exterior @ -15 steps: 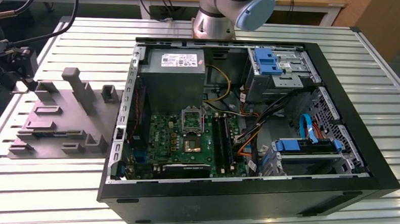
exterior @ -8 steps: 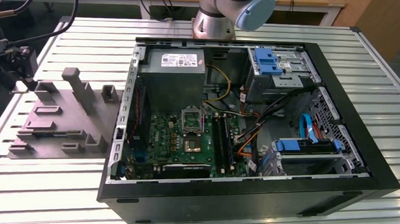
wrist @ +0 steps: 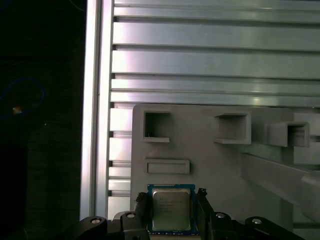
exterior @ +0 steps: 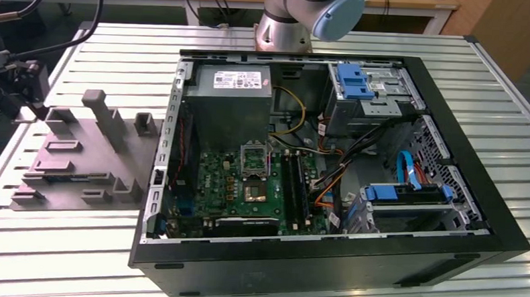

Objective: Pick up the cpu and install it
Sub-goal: 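Pick up the cpu and move it towards the insertion slot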

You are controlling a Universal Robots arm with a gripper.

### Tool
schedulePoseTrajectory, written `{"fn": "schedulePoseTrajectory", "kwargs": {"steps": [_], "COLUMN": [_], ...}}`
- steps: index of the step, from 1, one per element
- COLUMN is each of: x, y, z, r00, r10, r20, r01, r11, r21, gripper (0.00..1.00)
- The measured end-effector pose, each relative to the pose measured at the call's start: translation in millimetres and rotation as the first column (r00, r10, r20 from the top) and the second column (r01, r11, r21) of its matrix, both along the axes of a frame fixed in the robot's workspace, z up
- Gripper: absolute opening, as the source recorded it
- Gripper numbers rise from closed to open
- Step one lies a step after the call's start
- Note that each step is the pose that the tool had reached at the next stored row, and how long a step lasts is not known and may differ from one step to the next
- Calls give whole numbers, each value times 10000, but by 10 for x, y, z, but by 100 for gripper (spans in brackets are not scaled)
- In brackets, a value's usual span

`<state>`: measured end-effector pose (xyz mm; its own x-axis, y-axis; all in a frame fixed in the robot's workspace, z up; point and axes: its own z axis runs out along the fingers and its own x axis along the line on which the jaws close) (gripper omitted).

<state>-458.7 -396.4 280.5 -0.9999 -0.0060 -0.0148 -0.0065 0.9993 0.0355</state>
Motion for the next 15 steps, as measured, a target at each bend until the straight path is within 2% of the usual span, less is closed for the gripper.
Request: {"fn": "schedulePoseTrajectory", "kwargs": {"steps": [15], "x": [0], "y": [0], "z": [94], "r00": [10000], "r10": [0], "r20": [1], "r01": [0], "r11": [10000], "r21": [0], "gripper": [47]}}
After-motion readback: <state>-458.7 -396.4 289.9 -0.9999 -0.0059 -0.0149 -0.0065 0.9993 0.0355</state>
